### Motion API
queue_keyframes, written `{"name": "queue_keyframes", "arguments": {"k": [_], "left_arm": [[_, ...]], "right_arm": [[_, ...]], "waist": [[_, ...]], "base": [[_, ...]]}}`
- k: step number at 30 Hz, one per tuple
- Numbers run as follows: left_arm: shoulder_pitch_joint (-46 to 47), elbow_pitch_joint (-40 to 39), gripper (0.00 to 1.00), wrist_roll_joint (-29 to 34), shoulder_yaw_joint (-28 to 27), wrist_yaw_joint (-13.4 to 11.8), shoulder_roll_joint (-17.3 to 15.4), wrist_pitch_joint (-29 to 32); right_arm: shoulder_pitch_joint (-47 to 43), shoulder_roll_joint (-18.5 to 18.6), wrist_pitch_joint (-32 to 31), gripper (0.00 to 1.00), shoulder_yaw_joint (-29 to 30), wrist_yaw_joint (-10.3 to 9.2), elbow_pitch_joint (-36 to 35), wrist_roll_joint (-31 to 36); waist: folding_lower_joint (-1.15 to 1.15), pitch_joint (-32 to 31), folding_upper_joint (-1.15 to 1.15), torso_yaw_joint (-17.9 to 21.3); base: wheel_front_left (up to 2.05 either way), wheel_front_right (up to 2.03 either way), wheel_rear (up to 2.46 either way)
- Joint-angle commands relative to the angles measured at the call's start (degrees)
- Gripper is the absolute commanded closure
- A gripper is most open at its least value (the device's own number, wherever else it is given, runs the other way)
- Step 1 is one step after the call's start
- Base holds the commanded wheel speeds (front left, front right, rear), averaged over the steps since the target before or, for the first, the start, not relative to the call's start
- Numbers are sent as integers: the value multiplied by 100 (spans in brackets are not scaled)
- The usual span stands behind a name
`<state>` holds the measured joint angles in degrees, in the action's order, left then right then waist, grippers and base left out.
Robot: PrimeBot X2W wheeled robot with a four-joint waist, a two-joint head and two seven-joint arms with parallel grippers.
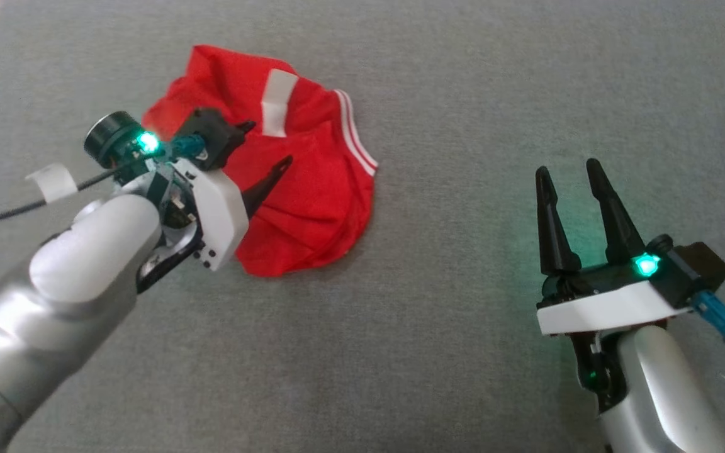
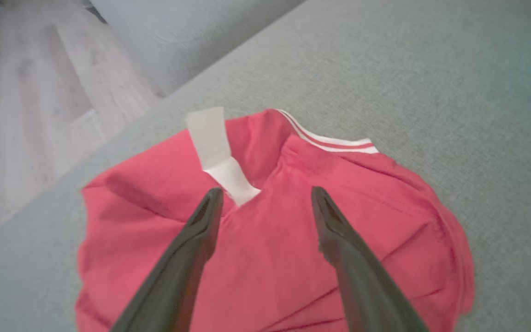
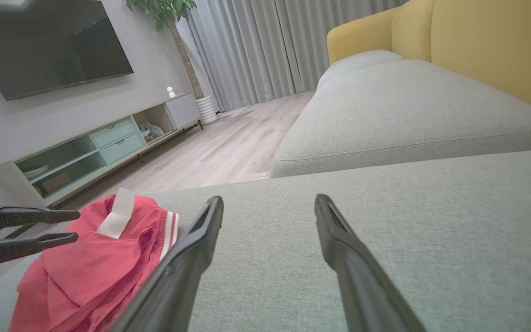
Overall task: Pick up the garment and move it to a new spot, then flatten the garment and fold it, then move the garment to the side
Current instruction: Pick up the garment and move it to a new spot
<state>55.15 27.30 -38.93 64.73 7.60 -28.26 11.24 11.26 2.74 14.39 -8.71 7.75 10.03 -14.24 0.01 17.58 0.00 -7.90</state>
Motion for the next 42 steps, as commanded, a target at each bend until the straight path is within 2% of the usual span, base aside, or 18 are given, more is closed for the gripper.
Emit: {"name": "queue_keyframes", "arguments": {"k": [1, 5, 11, 12, 13, 14, 15, 16, 24, 29, 31, 33, 37, 42], "left_arm": [[444, -84, 0, -189, -14, -12, -338, 43], [746, 105, 0, -506, 397, -12, -458, -25], [924, 173, 0, -840, 772, -12, -464, 70], [919, 125, 13, -925, 800, -11, -472, 138], [919, 76, 54, -991, 820, -11, -487, 206], [919, 76, 54, -991, 820, -11, -487, 206], [924, 38, 92, -1032, 834, -11, -511, 291], [931, -6, 100, -1033, 845, -11, -536, 368], [865, -138, 100, -981, 861, -11, -598, 325], [973, 214, 100, -990, 721, -15, -542, -639], [928, 389, 100, -993, 572, -118, -492, -1076], [811, 490, 100, -1068, 385, -311, -442, -1491], [386, 493, 100, -1269, -8, -871, -376, -2263], [-506, -15, 100, -1355, -564, -1732, -264, -2608]], "right_arm": [[154, 14, 61, 0, -142, -26, -211, -45], [191, 14, 61, 0, -135, -26, -225, -66], [225, 14, 61, 0, -99, -26, -236, -81], [224, 14, 61, 0, -90, -26, -232, -82], [221, 14, 61, 0, -84, -26, -227, -84], [221, 14, 61, 0, -84, -26, -227, -84], [216, 14, 61, 0, -79, -26, -219, -86], [210, 14, 61, 0, -76, -26, -210, -88], [177, 14, 61, 0, -77, -26, -129, -103], [114, 14, 61, 0, -98, -26, -111, -120], [71, 14, 61, 0, -82, -26, -107, -124], [21, 14, 61, 0, -48, -26, -117, -126], [-127, 14, 61, 0, 31, -26, -142, -140], [-370, 14, 61, 0, 137, -26, -165, -116]], "waist": [[-1, 135, 0, 167], [-1, 212, 0, 286], [-1, 262, 0, 385], [-1, 258, 0, 392], [-1, 252, 0, 396], [-1, 252, 0, 396], [-1, 242, 0, 399], [-1, 228, 0, 402], [-1, 19, 0, 388], [-1, -186, 0, 395], [-1, -309, 0, 383], [-1, -443, 0, 348], [-1, -733, 0, 214], [-1, -1043, 0, -46]], "base": [[0, 0, 0], [0, 0, 0], [0, 0, 0], [0, 0, 0], [0, 0, 0], [0, 0, 0], [0, 0, 0], [0, 0, 0], [0, 0, 0], [0, 0, 0], [0, 0, 0], [0, 0, 0], [0, 0, 0], [0, 0, 0]]}}
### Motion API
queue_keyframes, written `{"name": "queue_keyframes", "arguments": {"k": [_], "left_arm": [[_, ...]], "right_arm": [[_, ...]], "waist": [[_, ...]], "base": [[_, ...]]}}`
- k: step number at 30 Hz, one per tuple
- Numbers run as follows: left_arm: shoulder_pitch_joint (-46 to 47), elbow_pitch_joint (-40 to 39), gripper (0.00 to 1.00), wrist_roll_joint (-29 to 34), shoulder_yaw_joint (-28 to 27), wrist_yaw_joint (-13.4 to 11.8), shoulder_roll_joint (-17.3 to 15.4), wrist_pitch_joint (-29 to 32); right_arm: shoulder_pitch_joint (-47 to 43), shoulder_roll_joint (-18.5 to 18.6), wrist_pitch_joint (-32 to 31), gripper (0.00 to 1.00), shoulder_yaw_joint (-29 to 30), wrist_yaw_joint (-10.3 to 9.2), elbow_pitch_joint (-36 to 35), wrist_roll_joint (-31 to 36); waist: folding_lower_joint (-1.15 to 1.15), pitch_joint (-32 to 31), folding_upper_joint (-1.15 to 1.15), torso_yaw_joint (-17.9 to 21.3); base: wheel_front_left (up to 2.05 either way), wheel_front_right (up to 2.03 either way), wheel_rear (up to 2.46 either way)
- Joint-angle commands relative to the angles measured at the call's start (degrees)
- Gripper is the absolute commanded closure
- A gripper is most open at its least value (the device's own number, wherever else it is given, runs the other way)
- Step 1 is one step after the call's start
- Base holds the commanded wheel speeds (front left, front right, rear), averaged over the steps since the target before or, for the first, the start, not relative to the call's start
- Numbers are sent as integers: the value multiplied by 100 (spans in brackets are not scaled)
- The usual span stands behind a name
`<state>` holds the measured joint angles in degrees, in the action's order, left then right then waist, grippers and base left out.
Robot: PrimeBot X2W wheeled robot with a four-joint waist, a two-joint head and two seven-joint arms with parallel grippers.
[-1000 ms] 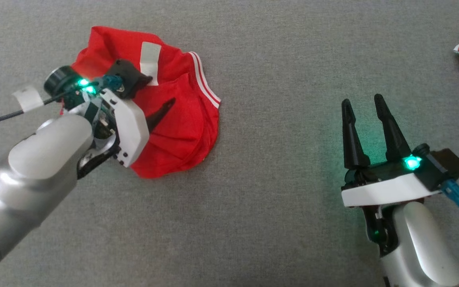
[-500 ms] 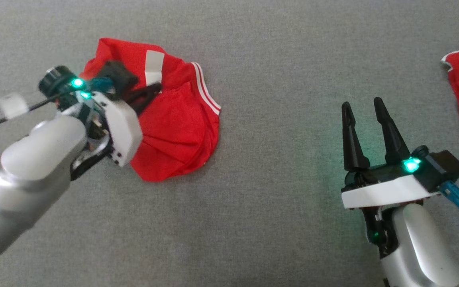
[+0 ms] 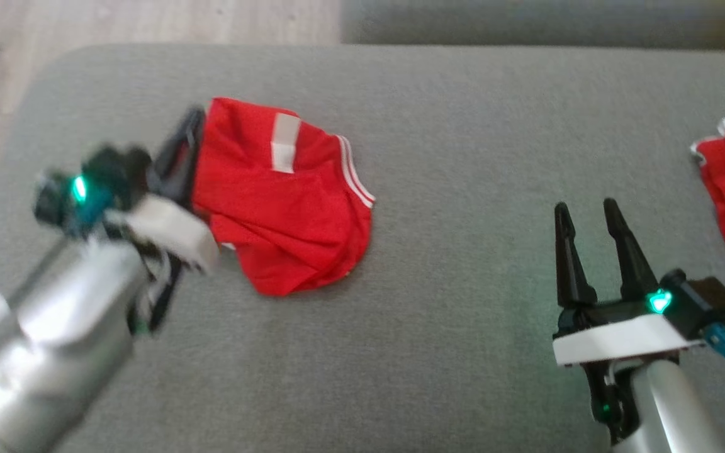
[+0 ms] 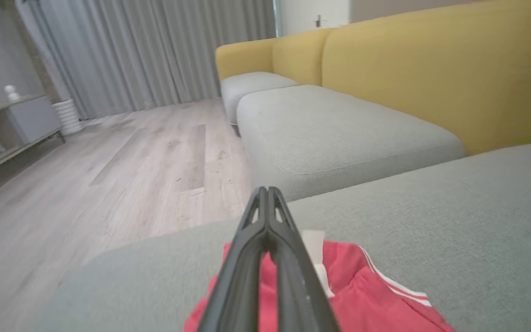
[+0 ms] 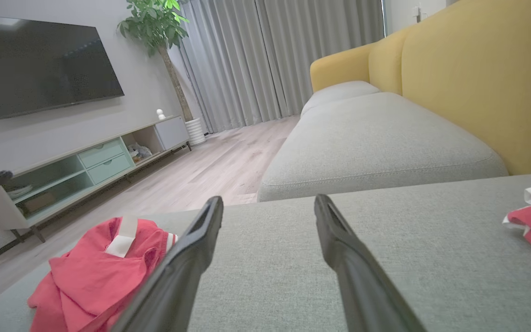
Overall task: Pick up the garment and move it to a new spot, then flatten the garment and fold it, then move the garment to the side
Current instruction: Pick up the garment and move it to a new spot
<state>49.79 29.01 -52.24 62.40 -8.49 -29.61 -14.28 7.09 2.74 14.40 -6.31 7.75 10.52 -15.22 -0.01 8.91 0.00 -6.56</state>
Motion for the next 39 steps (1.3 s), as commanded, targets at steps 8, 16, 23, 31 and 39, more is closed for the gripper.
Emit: {"name": "queue_keyframes", "arguments": {"k": [8, 16, 23, 31, 39], "left_arm": [[-2104, -1777, 0, 646, -1962, -900, 339, -70], [-3609, -2153, 0, 1606, -3168, -737, 1224, -71], [-3779, -1956, 0, 2209, -3631, -260, 1542, -72], [-3053, -1373, 0, 2709, -3401, 409, 1275, 198], [-1268, -615, 0, 3038, -2764, 1448, 582, 1696]], "right_arm": [[-222, 14, 60, 0, -36, -26, -199, 57], [-342, 14, 60, 0, -69, -26, -170, 61], [-334, 14, 60, 0, -117, -26, -152, 69], [-164, 14, 60, 0, -192, -26, -213, 71], [157, 14, 60, 0, -376, -26, -290, 57]], "waist": [[1, -477, 0, -438], [1, -539, 0, -442], [1, -494, 0, -426], [1, -120, 0, -320], [1, 519, 0, -67]], "base": [[0, 0, 0], [0, 0, 0], [0, 0, 0], [0, 0, 0], [0, 0, 0]]}}
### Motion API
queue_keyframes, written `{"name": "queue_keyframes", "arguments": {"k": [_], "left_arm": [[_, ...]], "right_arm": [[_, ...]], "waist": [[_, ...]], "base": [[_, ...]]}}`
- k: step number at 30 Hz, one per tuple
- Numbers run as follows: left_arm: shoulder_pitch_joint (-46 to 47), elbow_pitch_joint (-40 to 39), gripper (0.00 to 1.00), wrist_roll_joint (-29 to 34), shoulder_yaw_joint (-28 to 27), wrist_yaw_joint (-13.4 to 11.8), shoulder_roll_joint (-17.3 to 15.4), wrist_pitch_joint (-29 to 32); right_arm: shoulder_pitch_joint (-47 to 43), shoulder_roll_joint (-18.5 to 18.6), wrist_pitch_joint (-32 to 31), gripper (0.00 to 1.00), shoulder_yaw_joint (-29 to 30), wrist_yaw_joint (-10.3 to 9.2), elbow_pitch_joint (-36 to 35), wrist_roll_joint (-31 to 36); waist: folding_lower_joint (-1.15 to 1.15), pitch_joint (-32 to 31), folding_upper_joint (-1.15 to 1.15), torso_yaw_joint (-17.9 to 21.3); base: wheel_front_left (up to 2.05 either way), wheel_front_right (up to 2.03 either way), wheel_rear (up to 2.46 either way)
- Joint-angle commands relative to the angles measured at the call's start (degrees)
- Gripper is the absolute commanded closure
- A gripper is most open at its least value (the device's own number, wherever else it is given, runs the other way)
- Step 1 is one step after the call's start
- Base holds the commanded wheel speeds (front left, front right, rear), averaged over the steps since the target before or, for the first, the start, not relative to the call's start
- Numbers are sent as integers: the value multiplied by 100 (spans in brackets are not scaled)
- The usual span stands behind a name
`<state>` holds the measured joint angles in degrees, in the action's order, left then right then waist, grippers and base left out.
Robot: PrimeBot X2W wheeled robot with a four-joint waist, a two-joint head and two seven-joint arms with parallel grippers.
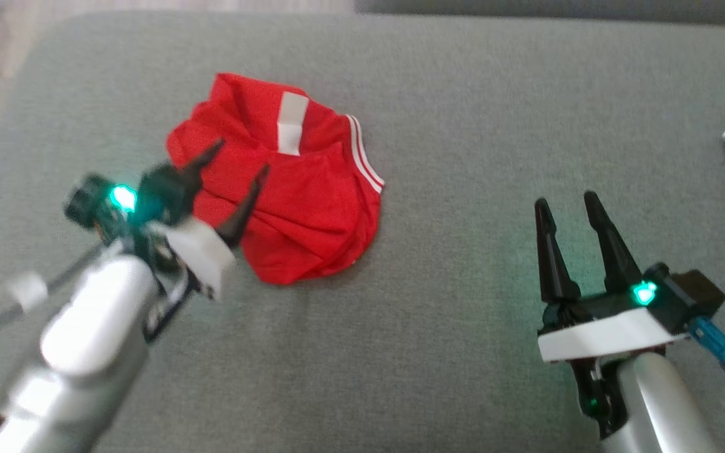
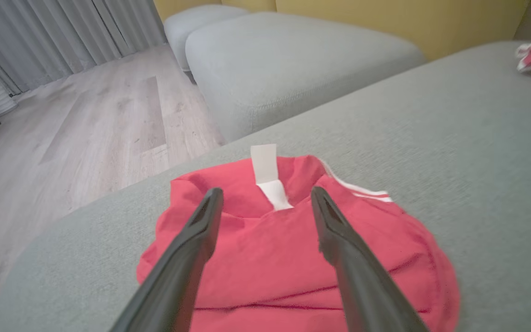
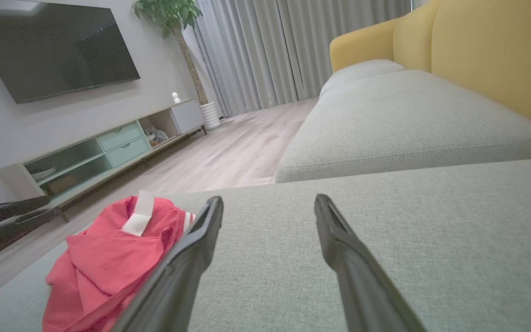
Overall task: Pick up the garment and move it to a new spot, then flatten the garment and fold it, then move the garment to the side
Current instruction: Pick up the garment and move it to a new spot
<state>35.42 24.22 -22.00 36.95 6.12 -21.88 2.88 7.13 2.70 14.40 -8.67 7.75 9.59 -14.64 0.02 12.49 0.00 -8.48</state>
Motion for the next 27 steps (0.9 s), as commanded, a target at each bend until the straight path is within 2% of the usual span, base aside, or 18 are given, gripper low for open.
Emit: {"name": "queue_keyframes", "arguments": {"k": [1, 4, 8, 12, 19, 21, 27], "left_arm": [[361, -65, 0, -2, -100, 52, -256, 149], [855, 101, 0, -160, 362, 126, -441, 606], [1389, 106, 0, -772, 1310, 133, -830, 1107], [1862, 192, 0, -1103, 1826, 135, -1154, 1314], [2306, 443, 0, -1424, 2456, 135, -1320, 1356], [2375, 427, 0, -1589, 2772, 135, -1347, 1501], [2628, 418, 0, -1939, 3254, 136, -1464, 1728]], "right_arm": [[191, 18, 60, 0, -161, -26, -204, -7], [276, 18, 60, 0, -208, -26, -206, -4], [386, 18, 60, 0, -207, -26, -195, -34], [452, 18, 60, 0, -223, -26, -188, -85], [479, 18, 60, 0, -219, -26, -185, -126], [488, 18, 60, 0, -221, -26, -187, -141], [516, 18, 60, 0, -212, -26, -199, -145]], "waist": [[-2, 227, 0, 166], [-2, 400, 0, 294], [-2, 554, 0, 461], [-2, 653, 0, 589], [-2, 730, 0, 713], [-2, 742, 0, 738], [-2, 788, 0, 776]], "base": [[0, 0, 0], [0, 0, 0], [0, 0, 0], [0, 0, 0], [0, 0, 0], [0, 0, 0], [0, 0, 0]]}}
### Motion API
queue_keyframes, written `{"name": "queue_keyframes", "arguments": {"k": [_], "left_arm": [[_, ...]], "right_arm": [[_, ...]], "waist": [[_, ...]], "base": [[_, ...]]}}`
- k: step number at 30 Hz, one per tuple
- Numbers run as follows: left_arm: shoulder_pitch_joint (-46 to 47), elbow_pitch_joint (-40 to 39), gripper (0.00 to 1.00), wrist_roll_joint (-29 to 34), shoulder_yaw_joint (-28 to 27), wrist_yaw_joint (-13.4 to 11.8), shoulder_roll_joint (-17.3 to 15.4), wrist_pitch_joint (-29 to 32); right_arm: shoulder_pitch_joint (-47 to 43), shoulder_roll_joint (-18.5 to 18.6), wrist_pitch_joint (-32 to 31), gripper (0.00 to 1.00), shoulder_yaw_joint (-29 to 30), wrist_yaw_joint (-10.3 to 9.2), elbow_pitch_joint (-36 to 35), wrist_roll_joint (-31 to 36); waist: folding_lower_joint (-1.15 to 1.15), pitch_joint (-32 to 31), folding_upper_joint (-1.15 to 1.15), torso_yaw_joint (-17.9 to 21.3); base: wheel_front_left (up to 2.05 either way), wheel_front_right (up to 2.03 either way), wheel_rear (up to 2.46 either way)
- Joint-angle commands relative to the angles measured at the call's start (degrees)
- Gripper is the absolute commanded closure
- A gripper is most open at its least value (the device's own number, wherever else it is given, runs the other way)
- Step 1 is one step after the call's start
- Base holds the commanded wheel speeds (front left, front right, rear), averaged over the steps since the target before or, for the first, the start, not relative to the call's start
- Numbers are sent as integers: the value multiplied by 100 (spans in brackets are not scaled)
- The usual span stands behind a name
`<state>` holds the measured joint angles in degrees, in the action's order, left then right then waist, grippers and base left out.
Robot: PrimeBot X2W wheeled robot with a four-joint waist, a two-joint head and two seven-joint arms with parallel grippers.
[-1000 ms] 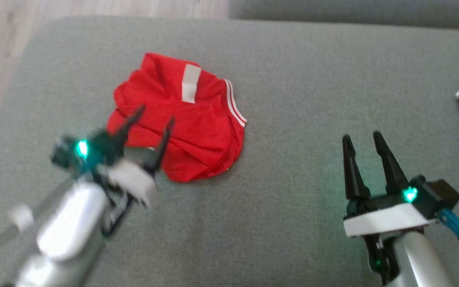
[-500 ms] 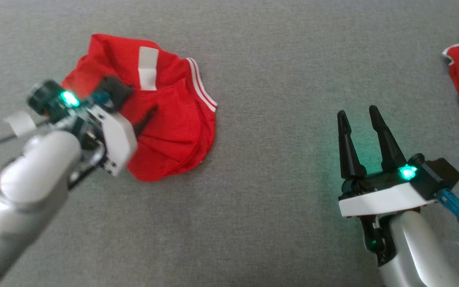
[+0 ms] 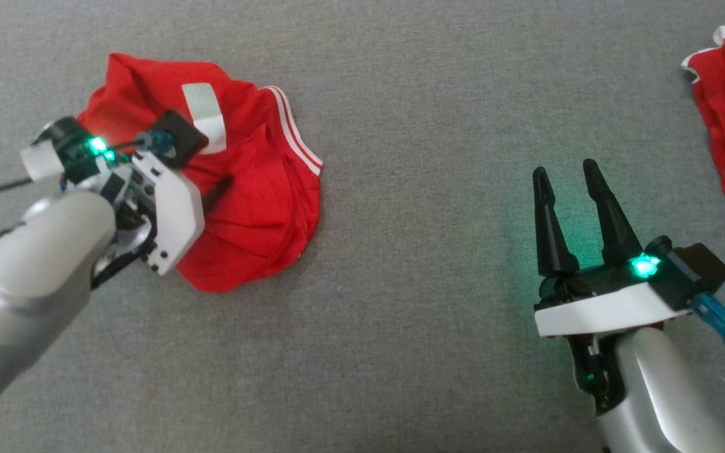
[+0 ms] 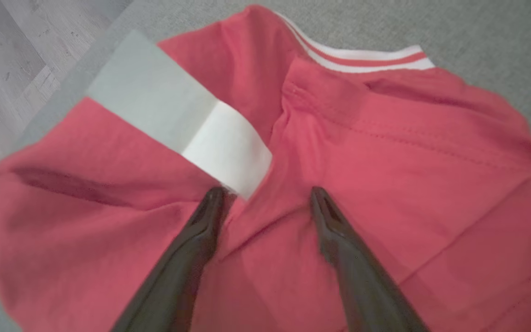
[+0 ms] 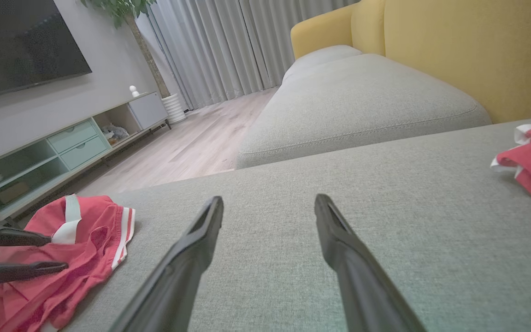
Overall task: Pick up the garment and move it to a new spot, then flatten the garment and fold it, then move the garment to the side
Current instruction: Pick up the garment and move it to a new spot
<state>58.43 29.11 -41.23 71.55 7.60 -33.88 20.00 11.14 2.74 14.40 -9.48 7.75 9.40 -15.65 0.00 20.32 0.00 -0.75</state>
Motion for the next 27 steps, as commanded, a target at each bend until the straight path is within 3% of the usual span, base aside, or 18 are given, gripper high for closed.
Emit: {"name": "queue_keyframes", "arguments": {"k": [1, 2, 3, 4, 13, 20, 27], "left_arm": [[364, -65, 0, -75, -160, -12, -274, 12], [400, -60, 42, -125, -120, -12, -276, 2], [432, -67, 78, -177, -85, -12, -275, -17], [463, -89, 100, -216, -54, -12, -275, -55], [563, -405, 100, -434, 95, -11, -331, -798], [654, -750, 100, -681, -163, -23, -347, -1708], [544, -1123, 100, -885, -455, -326, -336, -2077]], "right_arm": [[120, 14, 60, 0, -128, -26, -178, -45], [123, 14, 60, 0, -123, -26, -175, -46], [125, 14, 60, 0, -118, -26, -169, -49], [125, 14, 60, 0, -113, -26, -162, -51], [47, 14, 60, 0, -41, -26, -15, -46], [-87, 14, 60, 0, -25, -26, 62, -55], [-185, 14, 60, 0, -49, -26, 71, -107]], "waist": [[0, 12, 0, 8], [0, 15, 0, 12], [0, 14, 0, 15], [0, 8, 0, 16], [0, -345, 0, -42], [0, -801, 0, -96], [0, -1065, 0, -2]], "base": [[0, 0, 0], [0, 0, 0], [0, 0, 0], [0, 0, 0], [0, 0, 0], [0, 0, 0], [0, 0, 0]]}}
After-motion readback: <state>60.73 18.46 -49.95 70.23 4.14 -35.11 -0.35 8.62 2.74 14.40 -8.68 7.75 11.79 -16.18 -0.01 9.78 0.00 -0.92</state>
